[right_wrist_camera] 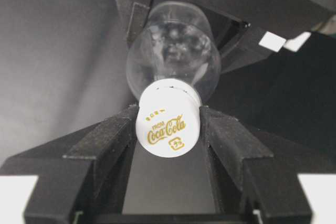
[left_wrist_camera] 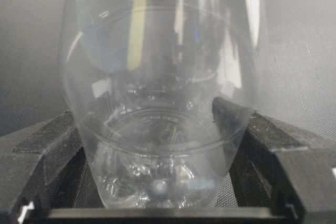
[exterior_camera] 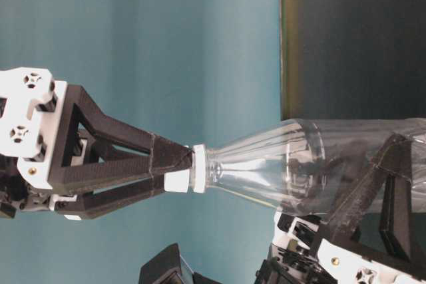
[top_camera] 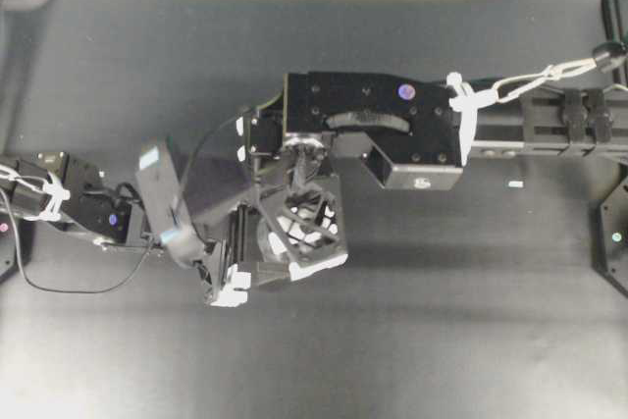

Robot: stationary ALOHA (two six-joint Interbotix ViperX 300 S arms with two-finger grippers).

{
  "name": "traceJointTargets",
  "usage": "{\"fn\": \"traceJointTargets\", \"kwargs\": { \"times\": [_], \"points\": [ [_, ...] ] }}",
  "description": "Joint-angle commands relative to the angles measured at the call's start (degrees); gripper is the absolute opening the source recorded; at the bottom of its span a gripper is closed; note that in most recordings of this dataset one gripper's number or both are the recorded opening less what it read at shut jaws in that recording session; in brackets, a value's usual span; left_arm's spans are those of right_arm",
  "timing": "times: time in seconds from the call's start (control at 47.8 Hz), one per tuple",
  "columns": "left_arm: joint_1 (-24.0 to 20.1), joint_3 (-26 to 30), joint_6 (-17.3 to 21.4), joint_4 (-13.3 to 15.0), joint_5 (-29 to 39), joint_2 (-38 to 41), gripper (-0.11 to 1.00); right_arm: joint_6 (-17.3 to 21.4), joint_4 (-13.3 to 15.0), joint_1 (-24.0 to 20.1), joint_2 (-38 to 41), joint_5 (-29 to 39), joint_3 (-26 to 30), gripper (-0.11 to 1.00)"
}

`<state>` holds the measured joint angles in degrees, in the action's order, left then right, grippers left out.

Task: Open the bottle cap by holding the bottle with the left arm and twisting the cap with the right arm.

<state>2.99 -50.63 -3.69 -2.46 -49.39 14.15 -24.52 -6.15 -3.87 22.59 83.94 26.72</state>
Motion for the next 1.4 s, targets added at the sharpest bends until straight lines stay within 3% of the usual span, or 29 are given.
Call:
{"fn": "traceJointTargets", "kwargs": {
  "times": [0.0, 0.334, 0.878, 1.066, 1.254, 1.38],
  "points": [
    [0.18, 0.53, -0.26, -0.18, -0.18, -0.53, 0.8, -1.14, -0.26, -1.76, -0.18, -0.35, 0.09, 0.37],
    [0.26, 0.62, -0.26, -0.18, -0.18, -0.53, 0.8, -0.7, -0.18, -1.67, -0.7, -0.62, -1.05, 0.37],
    [0.44, 0.53, -0.26, -0.18, -0.18, -0.53, 0.8, 3.25, 0.0, -1.14, -1.49, -1.32, -2.2, 0.38],
    [0.62, 0.7, -0.35, -0.18, -0.18, -0.44, 0.8, 6.86, 0.0, -1.23, -2.29, -2.2, -2.02, 0.75],
    [0.79, 0.7, -0.35, -0.18, -0.18, -0.44, 0.8, 10.63, 0.0, -0.97, -4.75, -4.39, -2.2, 0.75],
    [0.7, 0.7, -0.35, -0.18, -0.18, -0.44, 0.8, 15.38, 0.0, -0.53, -6.94, -5.19, -3.08, 0.75]
  ]
}}
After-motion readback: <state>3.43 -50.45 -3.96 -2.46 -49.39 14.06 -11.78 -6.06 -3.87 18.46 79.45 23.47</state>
